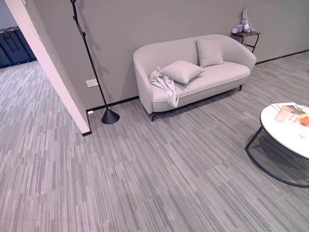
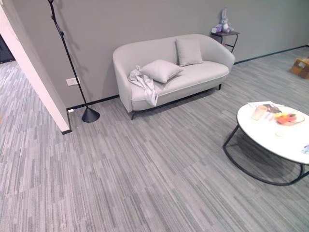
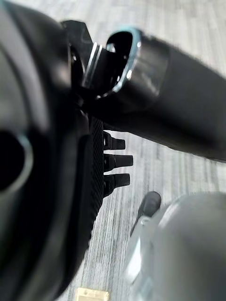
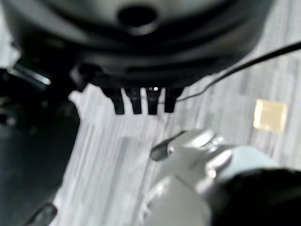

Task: Hang the clothes on the sofa on the clothes rack.

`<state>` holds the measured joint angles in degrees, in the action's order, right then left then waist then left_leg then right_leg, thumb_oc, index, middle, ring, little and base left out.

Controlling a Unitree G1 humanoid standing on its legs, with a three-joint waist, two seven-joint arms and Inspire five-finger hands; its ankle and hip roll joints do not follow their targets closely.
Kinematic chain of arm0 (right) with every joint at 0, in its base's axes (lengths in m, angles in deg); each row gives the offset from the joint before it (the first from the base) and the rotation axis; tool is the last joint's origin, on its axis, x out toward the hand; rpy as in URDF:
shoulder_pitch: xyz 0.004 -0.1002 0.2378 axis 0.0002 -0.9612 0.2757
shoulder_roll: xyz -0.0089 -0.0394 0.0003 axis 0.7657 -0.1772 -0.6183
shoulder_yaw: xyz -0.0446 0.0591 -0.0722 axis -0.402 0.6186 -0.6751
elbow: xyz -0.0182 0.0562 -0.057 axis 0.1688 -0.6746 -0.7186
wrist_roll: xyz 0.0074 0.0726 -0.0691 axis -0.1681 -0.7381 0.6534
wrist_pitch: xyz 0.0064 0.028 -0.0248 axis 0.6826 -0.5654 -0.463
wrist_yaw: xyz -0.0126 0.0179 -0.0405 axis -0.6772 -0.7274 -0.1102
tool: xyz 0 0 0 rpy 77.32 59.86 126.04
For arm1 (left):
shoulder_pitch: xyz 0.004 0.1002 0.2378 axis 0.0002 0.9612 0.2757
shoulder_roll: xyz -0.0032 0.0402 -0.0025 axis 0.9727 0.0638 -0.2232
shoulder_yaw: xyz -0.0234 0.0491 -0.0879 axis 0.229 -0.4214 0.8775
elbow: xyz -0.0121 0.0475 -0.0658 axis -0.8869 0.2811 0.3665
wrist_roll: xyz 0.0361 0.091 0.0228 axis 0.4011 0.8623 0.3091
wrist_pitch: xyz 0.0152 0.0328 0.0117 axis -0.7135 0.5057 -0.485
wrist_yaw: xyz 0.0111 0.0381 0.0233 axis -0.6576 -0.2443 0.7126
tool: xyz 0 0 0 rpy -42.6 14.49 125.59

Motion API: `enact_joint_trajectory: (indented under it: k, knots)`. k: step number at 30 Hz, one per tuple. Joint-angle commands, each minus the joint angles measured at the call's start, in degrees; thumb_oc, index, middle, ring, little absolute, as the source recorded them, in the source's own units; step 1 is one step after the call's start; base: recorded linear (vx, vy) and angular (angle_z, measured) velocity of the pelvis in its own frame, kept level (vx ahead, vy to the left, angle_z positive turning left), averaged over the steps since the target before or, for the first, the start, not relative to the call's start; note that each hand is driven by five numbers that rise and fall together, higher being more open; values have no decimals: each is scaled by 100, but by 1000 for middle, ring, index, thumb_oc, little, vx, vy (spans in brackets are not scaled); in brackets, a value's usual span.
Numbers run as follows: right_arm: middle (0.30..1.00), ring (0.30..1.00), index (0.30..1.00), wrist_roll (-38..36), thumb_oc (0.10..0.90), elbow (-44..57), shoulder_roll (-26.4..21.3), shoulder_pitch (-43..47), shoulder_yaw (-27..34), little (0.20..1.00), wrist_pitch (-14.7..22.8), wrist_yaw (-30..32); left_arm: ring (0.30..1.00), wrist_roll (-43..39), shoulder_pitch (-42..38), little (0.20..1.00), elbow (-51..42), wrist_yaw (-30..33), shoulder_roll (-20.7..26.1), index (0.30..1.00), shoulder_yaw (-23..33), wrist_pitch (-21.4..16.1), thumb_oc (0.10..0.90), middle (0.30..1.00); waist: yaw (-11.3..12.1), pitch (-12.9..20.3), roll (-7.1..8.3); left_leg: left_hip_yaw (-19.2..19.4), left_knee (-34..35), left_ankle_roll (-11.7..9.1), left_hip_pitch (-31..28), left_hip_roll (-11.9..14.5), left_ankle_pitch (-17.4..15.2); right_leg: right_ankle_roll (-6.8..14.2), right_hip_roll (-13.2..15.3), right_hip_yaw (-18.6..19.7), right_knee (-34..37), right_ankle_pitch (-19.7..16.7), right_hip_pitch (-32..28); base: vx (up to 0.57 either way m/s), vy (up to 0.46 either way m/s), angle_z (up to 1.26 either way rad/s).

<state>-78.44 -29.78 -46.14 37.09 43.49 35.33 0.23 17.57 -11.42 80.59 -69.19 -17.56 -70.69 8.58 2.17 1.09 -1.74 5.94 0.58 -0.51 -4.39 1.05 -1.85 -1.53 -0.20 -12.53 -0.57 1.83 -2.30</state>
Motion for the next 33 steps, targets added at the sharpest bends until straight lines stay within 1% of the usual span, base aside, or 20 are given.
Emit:
enact_joint_trajectory:
  k: [1, 4, 11, 15, 25, 33]
  knots:
    - [900, 900, 900, 399, 800, -361, 171, 282, -16, 900, 127, -124, 900, 427, -353, 900, 268, -62, -59, 900, 3, -263, 800, 900, 2, 34, 291, -3, 442, -220, -81, 109, 94, 743, 481, 158, 557, -275, -445, 0, 0, 0]
    - [900, 900, 900, 591, 800, -312, 195, 280, -143, 900, 156, -151, 900, 525, -347, 900, 246, -31, -62, 900, -54, -287, 800, 900, 16, 45, 281, -14, 442, -214, -90, 103, 85, 744, 492, 166, 557, -274, -453, 5, 7, -4]
    - [900, 900, 900, 745, 800, -361, 105, 253, -104, 900, 121, -178, 900, 605, -332, 900, 338, -143, -75, 900, -105, -215, 800, 900, -28, 56, 264, -4, 442, -205, -119, 93, 68, 753, 502, 198, 557, -287, -465, 0, 0, 0]
    - [900, 900, 900, 867, 800, -414, 77, 236, -139, 900, 94, -206, 900, 761, -332, 900, 340, -177, -109, 900, -225, -207, 800, 900, -57, 47, 250, -4, 442, -194, -121, 85, 52, 757, 516, 226, 557, -306, -446, 0, 0, 0]
    - [900, 900, 900, 1114, 800, -360, 105, 252, -307, 900, 95, -261, 900, 928, -358, 900, 331, -160, -86, 900, -314, -203, 800, 900, -50, 53, 269, -6, 442, -161, -141, 58, -2, 770, 550, 280, 557, -325, -448, 7, 12, -1]
    - [900, 900, 900, 1362, 800, -252, 130, 298, -482, 900, 128, -297, 900, 979, -390, 900, 313, -124, -69, 900, -351, -224, 800, 900, -15, 31, 319, -12, 442, -105, -148, -2, -47, 809, 601, 312, 557, -357, -443, 24, 45, -5]
